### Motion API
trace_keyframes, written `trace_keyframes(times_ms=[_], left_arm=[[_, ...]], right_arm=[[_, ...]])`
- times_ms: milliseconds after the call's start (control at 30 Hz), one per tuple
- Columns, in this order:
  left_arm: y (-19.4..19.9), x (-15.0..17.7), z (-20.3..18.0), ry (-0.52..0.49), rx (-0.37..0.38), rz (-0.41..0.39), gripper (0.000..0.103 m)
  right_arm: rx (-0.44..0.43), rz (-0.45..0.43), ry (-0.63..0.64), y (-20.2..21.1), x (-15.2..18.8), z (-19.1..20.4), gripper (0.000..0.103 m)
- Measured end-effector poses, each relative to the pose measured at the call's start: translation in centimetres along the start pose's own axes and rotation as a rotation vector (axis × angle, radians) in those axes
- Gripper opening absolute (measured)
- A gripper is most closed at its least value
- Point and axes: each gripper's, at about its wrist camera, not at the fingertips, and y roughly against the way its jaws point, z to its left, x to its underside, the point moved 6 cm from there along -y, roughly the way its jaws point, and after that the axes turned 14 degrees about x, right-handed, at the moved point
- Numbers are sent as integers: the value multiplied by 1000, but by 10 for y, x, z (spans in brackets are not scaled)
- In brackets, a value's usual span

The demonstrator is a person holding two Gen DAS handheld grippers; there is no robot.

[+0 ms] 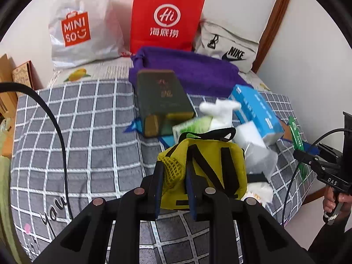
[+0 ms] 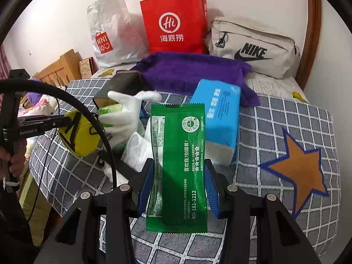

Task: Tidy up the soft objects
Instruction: 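Grasp the yellow N pouch with the left tool while the right tool holds the packet, then carry both items onto the purple towel and lower them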

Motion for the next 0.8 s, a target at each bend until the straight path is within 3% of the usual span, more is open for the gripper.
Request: trace_keyframes(times_ms=[500,800], left_arm=[[-2,-66,0,-24,-18,-43,19],[-17,-122,-3,-72,-23,-61,19]], right_arm=[[-8,-35,7,-17,-63,-8,44],[-11,-42,-31,-44,-120,-30,44]])
